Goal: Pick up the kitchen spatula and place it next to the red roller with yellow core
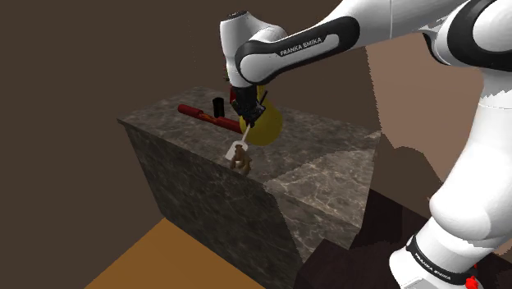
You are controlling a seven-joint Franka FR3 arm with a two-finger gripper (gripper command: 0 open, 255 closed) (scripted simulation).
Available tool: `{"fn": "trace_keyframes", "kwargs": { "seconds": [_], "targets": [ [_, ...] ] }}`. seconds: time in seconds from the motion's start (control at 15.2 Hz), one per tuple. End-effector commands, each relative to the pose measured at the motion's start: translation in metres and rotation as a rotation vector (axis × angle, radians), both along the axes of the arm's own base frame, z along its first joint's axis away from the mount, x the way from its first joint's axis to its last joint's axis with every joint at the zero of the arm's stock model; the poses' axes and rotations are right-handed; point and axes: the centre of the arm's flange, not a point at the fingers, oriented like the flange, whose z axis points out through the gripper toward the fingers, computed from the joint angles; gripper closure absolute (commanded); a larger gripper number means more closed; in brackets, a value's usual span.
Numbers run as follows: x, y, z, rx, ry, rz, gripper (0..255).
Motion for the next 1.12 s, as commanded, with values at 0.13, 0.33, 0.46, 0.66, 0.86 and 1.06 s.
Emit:
{"fn": "trace_keyframes", "kwargs": {
  "seconds": [0.13, 0.33, 0.46, 0.66, 0.86, 1.06],
  "targets": [
    [0.039, 0.016, -0.004, -0.002, 0.0, -0.002, 255],
    [0.039, 0.016, -0.02, -0.002, 0.0, -0.002, 255],
    [0.039, 0.016, -0.03, -0.002, 0.0, -0.002, 255],
    [0.039, 0.016, -0.046, -0.002, 0.0, -0.002, 255],
    [0.039, 0.016, -0.062, -0.002, 0.0, -0.002, 255],
    [0.039, 0.016, -0.078, -0.002, 0.0, -0.002, 255]
  ]
}}
